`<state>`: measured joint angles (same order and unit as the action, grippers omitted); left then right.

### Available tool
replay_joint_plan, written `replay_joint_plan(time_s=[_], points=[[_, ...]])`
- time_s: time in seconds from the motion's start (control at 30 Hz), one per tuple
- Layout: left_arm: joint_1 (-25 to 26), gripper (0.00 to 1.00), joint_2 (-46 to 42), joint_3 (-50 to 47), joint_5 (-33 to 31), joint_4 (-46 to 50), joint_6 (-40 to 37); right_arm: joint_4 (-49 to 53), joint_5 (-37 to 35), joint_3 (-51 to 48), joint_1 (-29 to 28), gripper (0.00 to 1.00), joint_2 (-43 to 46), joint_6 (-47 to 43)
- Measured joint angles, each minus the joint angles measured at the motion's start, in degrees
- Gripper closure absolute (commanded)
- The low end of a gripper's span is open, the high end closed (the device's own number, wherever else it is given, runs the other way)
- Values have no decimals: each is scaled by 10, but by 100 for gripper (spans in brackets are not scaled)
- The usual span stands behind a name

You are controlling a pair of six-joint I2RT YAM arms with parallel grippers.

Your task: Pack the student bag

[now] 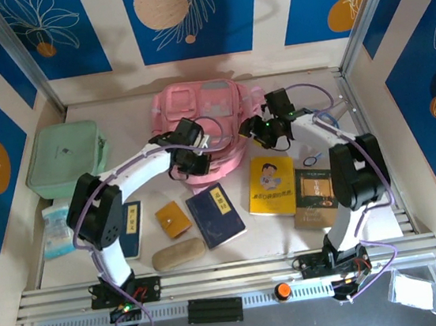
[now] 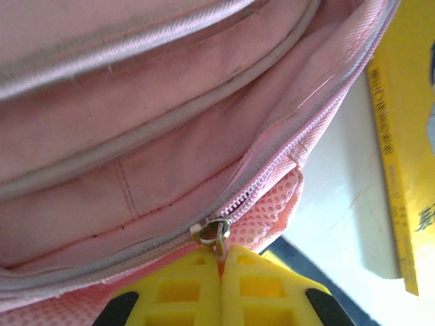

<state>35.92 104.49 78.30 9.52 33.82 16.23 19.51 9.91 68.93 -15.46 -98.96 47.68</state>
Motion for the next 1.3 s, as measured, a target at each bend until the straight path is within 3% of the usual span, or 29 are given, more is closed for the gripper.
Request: replay_joint_plan(time_s=[0.2, 0.5, 0.67, 0.8, 0.9, 1.3], points=[[10, 100, 28, 32, 16, 0, 0, -24, 26, -66, -17, 37, 23, 86], [16, 100, 45, 49, 30, 5, 0, -23, -10, -15, -68, 37, -41, 129], [17, 100, 45, 49, 31, 11, 0, -16, -35, 7, -78, 53, -70, 148], [17, 100, 45, 52, 29, 19, 0, -4, -51, 8, -80, 75, -78, 153], [17, 100, 45, 59, 20, 31, 0, 1, -57, 8, -80, 84, -78, 153], [-17, 100, 21, 50, -60, 97, -40, 10, -94, 8, -82, 97, -63, 110]])
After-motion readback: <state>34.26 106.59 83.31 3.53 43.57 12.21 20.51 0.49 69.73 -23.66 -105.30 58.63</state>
